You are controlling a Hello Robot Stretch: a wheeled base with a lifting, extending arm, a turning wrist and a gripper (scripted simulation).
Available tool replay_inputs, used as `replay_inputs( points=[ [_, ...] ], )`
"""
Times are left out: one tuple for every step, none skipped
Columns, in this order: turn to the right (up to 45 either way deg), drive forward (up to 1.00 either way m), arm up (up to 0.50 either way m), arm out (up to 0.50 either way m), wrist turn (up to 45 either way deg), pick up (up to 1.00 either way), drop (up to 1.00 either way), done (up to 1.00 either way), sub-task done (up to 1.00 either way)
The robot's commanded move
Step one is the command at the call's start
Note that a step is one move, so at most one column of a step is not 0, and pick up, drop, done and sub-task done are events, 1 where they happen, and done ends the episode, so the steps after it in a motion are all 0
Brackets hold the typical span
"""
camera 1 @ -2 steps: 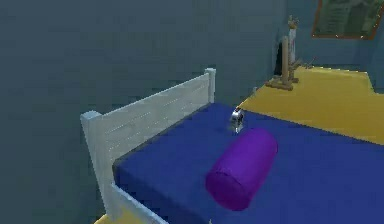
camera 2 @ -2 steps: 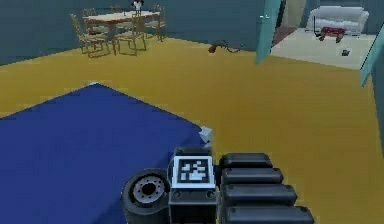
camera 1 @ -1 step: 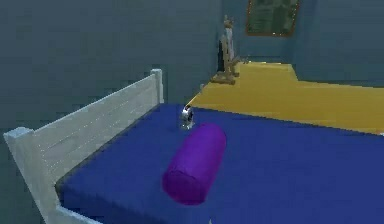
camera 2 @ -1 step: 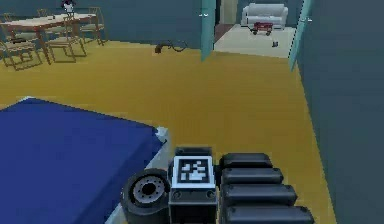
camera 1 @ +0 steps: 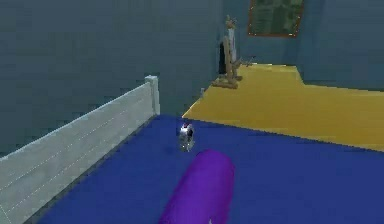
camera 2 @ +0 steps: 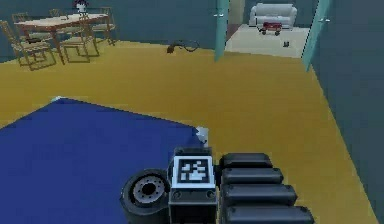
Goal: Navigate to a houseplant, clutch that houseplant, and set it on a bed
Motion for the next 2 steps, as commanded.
replay_inputs(
  points=[
    [45.0,0.00,0.00,0.00,0.0,0.00,0.00,0.00,0.00],
    [6.0,0.00,0.00,0.00,0.0,0.00,0.00,0.00,0.00]
  ],
)
